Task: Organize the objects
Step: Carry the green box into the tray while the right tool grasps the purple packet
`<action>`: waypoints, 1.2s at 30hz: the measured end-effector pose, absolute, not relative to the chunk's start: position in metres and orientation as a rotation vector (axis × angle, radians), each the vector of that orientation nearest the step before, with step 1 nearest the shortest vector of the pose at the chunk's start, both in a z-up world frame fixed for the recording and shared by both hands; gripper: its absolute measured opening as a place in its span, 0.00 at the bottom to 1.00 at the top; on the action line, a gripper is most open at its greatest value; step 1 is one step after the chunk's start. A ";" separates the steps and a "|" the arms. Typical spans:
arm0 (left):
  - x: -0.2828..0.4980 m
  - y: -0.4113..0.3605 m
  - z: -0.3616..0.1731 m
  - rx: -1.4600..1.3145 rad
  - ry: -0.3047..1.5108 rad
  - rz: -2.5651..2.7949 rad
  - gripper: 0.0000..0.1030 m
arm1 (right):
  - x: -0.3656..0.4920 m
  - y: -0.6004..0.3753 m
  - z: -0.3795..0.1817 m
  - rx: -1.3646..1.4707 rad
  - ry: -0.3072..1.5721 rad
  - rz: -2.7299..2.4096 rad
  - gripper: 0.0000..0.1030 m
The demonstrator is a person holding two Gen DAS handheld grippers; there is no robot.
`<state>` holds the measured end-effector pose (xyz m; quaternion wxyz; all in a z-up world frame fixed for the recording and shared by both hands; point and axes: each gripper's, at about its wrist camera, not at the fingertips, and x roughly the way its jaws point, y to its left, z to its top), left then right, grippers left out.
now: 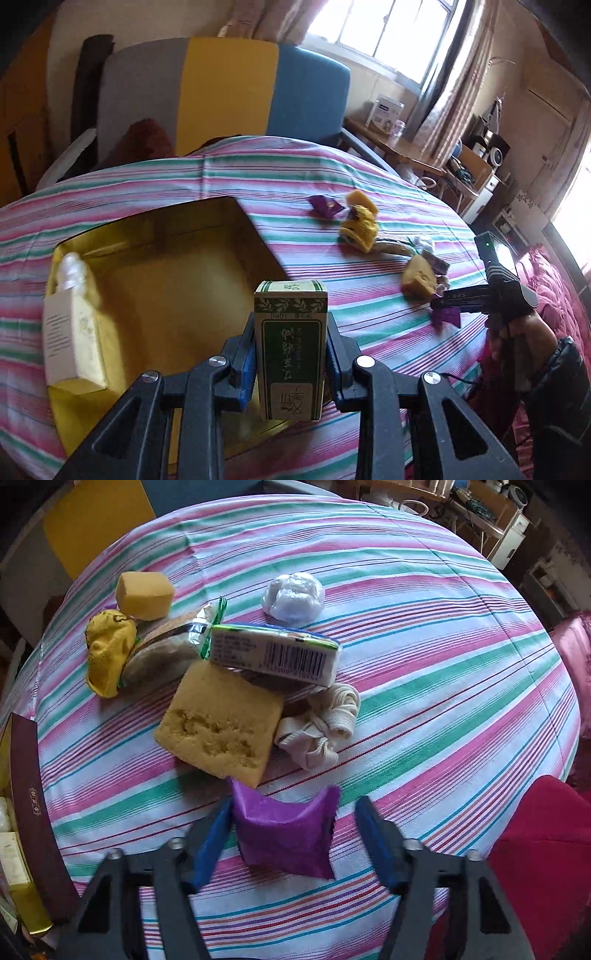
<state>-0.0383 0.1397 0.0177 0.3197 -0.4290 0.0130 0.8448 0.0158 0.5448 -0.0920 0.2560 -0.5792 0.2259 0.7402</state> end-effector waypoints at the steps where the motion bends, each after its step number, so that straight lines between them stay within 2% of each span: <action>1: -0.039 0.127 0.017 -1.135 0.022 2.236 0.29 | 0.015 0.543 -0.093 -1.586 0.596 2.005 0.46; 9: -0.039 0.002 0.003 -1.246 -0.077 2.432 0.29 | 0.016 0.536 -0.089 -1.577 0.535 2.065 0.44; 12: -0.034 -0.023 -0.003 -1.267 -0.067 2.461 0.29 | 0.017 0.535 -0.088 -1.579 0.535 2.101 0.44; 29: -0.042 -0.002 -0.040 -1.388 0.070 2.434 0.31 | 0.023 0.518 -0.079 -1.561 0.544 2.245 0.44; 36: -0.040 -0.015 -0.036 -1.373 -0.007 2.471 0.31 | 0.040 0.500 -0.051 -1.440 0.534 2.364 0.44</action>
